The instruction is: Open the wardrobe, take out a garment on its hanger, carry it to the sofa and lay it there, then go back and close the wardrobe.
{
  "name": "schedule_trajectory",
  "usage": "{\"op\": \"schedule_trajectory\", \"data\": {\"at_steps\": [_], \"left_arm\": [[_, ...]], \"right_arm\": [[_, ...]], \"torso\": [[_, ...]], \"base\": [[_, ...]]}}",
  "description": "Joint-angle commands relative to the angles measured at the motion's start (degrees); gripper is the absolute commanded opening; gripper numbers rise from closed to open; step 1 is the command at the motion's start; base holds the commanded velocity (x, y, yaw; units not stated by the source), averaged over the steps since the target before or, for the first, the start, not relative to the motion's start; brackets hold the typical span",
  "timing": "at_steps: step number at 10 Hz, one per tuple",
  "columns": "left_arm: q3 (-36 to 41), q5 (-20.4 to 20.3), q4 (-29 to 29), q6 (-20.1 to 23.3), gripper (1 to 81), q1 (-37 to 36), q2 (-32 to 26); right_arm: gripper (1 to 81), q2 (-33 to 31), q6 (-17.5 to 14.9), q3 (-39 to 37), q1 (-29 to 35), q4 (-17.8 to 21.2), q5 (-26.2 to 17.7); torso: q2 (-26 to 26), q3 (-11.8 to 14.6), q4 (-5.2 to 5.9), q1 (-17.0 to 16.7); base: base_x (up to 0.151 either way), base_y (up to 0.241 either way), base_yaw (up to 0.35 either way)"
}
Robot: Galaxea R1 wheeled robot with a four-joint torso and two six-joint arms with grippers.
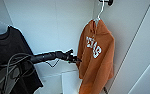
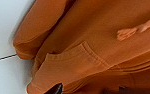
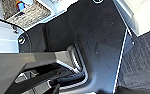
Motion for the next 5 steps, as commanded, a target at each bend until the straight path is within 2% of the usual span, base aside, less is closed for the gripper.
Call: {"op": "schedule_trajectory", "data": {"at_steps": [1,3,5], "left_arm": [[0.4,-2.6,-7.5,-1.3,81.1,-17.2,0.9],[0.5,-5.2,-11.9,-1.3,81.1,-21.3,1.6],[0.6,-5.4,-14.3,-1.3,81.1,-24.5,1.6]], "right_arm": [[81.1,-0.1,0.2,0.1,1.7,0.3,-3.2],[81.1,0.0,0.2,0.1,1.8,0.4,-3.2],[81.1,0.1,0.3,0.1,2.0,0.3,-3.2]], "torso": [[0.0,0.0,0.0,0.0],[0.0,0.0,0.0,0.0],[0.0,0.0,0.0,0.0]], "base": [[0.0,0.0,0.0],[0.0,0.0,0.0],[0.0,0.0,0.0]]}}
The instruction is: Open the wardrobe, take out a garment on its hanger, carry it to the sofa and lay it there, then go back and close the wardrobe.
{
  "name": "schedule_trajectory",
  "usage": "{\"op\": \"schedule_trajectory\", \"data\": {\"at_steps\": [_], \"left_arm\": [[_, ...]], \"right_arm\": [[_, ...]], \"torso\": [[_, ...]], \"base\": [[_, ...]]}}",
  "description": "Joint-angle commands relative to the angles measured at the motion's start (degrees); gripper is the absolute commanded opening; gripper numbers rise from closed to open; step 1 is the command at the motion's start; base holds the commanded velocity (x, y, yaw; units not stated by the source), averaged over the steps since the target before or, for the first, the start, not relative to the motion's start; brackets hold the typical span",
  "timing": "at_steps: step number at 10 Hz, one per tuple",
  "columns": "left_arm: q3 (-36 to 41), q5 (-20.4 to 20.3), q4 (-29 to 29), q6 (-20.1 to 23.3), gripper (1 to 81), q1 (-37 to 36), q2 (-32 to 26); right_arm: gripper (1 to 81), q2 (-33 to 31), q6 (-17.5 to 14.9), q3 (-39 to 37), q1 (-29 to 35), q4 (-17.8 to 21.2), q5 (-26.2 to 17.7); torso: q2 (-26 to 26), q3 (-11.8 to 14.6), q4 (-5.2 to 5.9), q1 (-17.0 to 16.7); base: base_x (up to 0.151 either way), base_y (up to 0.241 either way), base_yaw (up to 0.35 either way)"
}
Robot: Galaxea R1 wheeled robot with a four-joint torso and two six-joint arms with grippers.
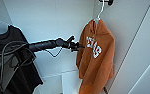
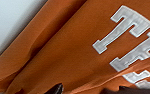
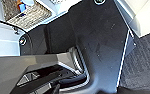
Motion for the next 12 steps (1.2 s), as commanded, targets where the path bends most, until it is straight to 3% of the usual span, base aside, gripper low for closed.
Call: {"op": "schedule_trajectory", "data": {"at_steps": [1,7,9,12], "left_arm": [[0.6,-1.5,-6.5,-0.2,81.1,-15.1,0.0],[0.5,-1.8,-12.6,-0.3,81.1,-23.9,-0.5],[-0.7,-2.2,-17.5,-0.3,81.1,-25.5,0.4],[-2.7,-6.2,-27.0,-0.4,81.1,-26.1,1.6]], "right_arm": [[81.1,0.0,0.1,0.2,1.6,0.2,-3.1],[81.1,1.0,0.1,-0.4,2.3,0.1,-3.9],[81.1,1.7,0.1,-1.2,2.2,0.1,-4.0],[81.1,3.1,0.1,-3.7,2.1,0.2,-4.0]], "torso": [[0.0,0.0,0.0,0.0],[0.0,0.0,0.0,0.0],[0.0,0.0,0.0,0.0],[0.0,0.0,0.0,0.0]], "base": [[0.0,0.0,0.0],[0.0,0.0,0.0],[0.0,0.0,0.0],[0.0,0.0,0.0]]}}
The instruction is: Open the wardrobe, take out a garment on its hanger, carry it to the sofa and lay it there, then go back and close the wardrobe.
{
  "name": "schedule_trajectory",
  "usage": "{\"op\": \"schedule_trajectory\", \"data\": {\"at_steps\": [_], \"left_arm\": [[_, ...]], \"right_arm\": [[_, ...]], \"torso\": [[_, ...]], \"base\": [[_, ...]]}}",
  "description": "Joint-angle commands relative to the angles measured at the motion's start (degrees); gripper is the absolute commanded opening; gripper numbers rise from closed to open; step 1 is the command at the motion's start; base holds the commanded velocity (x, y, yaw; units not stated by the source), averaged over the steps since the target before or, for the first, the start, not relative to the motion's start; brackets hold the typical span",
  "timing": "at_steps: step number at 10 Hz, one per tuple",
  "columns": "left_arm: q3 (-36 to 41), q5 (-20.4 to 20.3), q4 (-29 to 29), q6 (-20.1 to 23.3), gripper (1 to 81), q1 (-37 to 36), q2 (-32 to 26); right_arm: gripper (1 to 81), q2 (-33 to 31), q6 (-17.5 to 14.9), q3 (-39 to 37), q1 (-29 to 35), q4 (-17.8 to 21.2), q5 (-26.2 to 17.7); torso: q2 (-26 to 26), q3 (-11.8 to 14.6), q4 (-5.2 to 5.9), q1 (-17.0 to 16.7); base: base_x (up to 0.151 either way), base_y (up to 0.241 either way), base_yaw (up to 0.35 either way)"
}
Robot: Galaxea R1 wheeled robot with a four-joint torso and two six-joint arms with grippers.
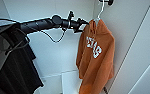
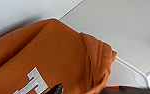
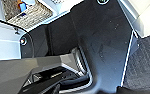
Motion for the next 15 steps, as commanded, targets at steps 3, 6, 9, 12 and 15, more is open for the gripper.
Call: {"op": "schedule_trajectory", "data": {"at_steps": [3,6,9,12,15], "left_arm": [[-5.3,-2.2,-10.5,-0.2,81.1,-13.2,2.6],[-6.6,-2.3,-14.0,-0.3,81.1,-15.5,5.1],[-7.3,-2.3,-16.1,-0.3,81.1,-15.7,6.8],[-7.4,-3.2,-18.6,-0.3,81.1,-15.6,7.7],[-7.3,-3.4,-23.1,-0.3,81.1,-15.0,9.0]], "right_arm": [[81.1,1.3,-0.4,-1.1,1.4,0.2,-3.3],[81.1,1.9,-0.3,-1.5,1.2,0.2,-3.5],[81.1,3.6,-0.4,-4.2,1.1,0.2,-3.5],[81.1,5.2,-0.4,-6.2,1.5,0.1,-3.5],[81.1,5.3,-0.4,-6.4,1.2,0.1,-3.5]], "torso": [[0.0,0.0,0.0,0.0],[0.0,0.0,0.0,0.0],[0.0,0.0,0.0,0.0],[0.0,0.0,0.0,0.0],[0.0,0.0,0.0,0.0]], "base": [[0.0,0.0,0.0],[0.0,0.0,0.0],[0.0,0.0,0.0],[0.0,0.0,0.0],[0.0,0.0,0.0]]}}
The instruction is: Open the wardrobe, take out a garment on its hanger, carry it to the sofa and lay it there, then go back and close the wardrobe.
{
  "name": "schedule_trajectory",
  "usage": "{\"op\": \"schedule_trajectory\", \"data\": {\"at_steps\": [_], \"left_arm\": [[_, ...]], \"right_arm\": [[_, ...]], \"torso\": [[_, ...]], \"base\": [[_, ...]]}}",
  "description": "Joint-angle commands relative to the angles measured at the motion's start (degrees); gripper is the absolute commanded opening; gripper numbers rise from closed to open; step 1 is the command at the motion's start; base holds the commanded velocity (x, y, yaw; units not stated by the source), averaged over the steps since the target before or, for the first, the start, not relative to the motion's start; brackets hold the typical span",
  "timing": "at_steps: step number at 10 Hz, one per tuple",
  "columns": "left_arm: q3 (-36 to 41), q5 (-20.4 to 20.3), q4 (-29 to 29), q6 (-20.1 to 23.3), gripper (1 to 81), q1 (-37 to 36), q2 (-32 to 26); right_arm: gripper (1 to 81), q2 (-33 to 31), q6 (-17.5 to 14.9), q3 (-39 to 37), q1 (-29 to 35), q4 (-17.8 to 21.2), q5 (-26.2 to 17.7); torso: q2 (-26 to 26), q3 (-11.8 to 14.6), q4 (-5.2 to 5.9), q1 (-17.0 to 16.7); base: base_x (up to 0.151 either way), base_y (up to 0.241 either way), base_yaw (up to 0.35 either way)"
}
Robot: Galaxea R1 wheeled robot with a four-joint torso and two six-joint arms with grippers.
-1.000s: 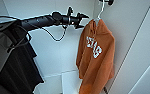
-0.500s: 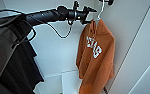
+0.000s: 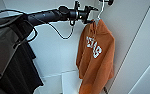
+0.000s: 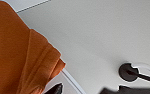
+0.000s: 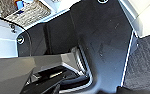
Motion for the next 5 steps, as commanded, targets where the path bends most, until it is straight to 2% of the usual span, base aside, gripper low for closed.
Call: {"op": "schedule_trajectory", "data": {"at_steps": [1,5], "left_arm": [[-0.3,0.8,-3.5,-0.3,81.1,-10.1,1.5],[-4.2,0.8,-3.7,-0.2,81.1,-6.5,4.8]], "right_arm": [[81.1,0.4,-0.2,0.1,1.2,0.2,-3.4],[81.1,0.4,-0.2,0.1,1.1,0.2,-3.3]], "torso": [[0.0,0.0,0.0,0.0],[0.0,0.0,0.0,0.0]], "base": [[0.0,0.0,0.0],[0.0,0.0,0.0]]}}
